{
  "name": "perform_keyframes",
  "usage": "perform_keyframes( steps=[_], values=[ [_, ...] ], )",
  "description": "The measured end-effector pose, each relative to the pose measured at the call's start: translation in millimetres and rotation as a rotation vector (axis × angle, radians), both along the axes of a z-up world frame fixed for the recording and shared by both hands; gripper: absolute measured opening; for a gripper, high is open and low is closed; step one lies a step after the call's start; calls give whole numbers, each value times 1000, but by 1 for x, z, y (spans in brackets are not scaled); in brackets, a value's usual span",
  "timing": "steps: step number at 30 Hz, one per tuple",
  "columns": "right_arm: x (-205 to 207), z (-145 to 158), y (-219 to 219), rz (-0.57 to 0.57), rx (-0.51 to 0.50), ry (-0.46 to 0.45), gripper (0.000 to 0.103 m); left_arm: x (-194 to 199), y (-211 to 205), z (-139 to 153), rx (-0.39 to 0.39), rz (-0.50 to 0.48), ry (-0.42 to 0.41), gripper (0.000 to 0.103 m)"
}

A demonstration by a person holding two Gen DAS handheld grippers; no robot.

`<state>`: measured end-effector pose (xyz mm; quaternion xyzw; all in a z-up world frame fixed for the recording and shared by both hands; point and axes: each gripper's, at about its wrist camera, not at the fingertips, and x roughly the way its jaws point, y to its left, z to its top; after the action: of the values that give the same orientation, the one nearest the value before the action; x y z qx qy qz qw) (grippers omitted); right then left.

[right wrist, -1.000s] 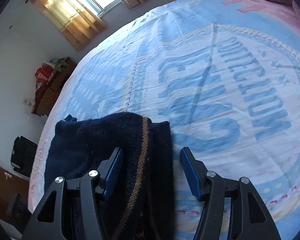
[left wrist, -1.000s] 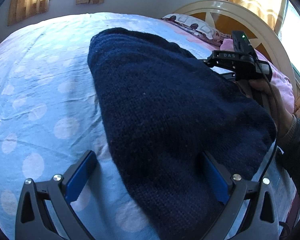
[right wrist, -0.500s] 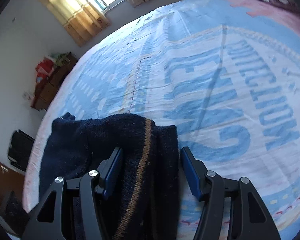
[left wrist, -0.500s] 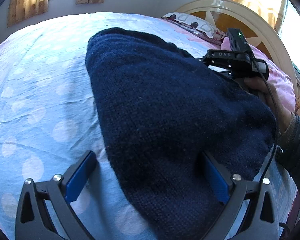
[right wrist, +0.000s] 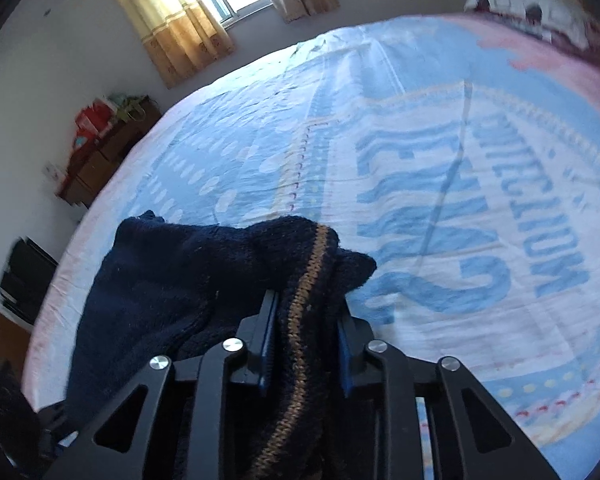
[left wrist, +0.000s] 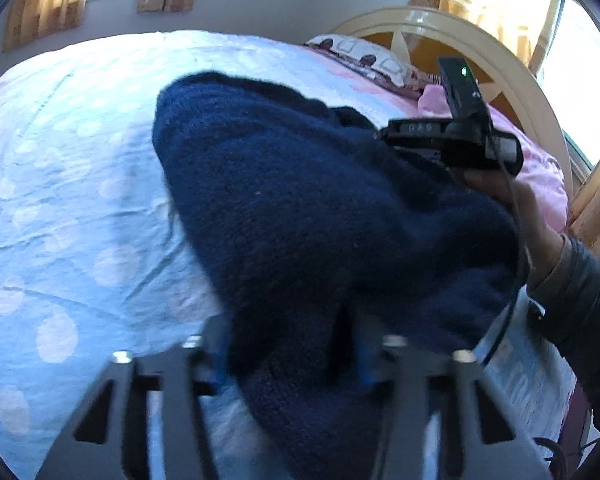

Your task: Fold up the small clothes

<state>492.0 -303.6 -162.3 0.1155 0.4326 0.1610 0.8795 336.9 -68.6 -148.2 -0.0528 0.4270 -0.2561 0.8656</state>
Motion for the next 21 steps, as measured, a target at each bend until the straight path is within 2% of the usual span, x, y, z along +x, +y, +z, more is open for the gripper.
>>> perform_keyframes(
  steps=[3, 9, 16, 21],
  values=[
    [-6, 8, -5, -27, 35, -12, 19, -9, 4, 9, 0, 18, -18, 30],
    [-19, 29, 7, -2, 96, -35, 16, -32, 20, 27, 0, 21, -44, 28],
    [-33, 40, 68, 102, 92, -34, 16, -57, 65, 40, 32, 81, -58, 28],
    [-40, 43, 130, 192, 120, -36, 15, -77, 112, 50, 73, 150, -77, 28]
  ],
)
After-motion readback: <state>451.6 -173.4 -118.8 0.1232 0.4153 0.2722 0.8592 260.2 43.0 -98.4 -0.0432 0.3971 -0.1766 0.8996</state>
